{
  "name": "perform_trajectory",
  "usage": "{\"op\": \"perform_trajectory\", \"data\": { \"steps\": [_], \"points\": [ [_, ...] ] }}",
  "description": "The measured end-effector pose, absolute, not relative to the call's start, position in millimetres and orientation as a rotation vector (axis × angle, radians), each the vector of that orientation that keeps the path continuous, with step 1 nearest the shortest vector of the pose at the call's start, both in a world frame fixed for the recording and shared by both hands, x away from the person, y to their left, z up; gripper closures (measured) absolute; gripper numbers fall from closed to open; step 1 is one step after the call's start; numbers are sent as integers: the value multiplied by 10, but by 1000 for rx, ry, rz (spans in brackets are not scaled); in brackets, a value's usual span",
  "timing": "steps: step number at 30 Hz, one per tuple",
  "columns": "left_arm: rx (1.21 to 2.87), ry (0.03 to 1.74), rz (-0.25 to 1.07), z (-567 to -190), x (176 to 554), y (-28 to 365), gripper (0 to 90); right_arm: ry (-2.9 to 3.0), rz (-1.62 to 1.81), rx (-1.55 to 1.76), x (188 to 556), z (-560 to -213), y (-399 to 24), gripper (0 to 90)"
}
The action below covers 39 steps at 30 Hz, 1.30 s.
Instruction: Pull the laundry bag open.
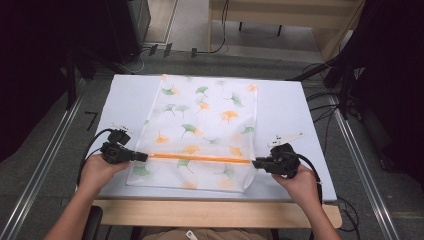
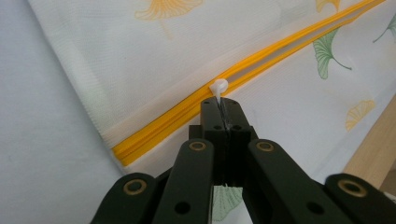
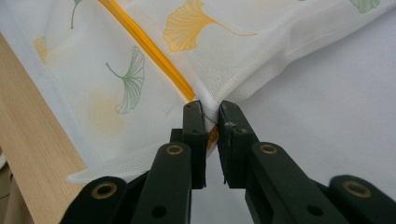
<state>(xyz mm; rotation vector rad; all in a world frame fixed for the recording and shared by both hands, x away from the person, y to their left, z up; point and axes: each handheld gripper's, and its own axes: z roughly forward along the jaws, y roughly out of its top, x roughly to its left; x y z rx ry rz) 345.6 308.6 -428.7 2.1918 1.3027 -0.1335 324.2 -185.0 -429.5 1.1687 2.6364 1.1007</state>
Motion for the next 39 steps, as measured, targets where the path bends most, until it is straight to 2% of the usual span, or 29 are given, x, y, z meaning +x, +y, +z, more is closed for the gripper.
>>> {"op": "perform_trajectory", "data": {
  "steps": [17,39],
  "points": [
    [2171,1360,-104,-4279,3410,3347,900,2641,1097,1181,3249,-4296,-1850,844],
    [2147,1373,-104,-4282,3409,3361,900,2645,1092,1177,3251,-4303,-1854,844]
  ]
}}
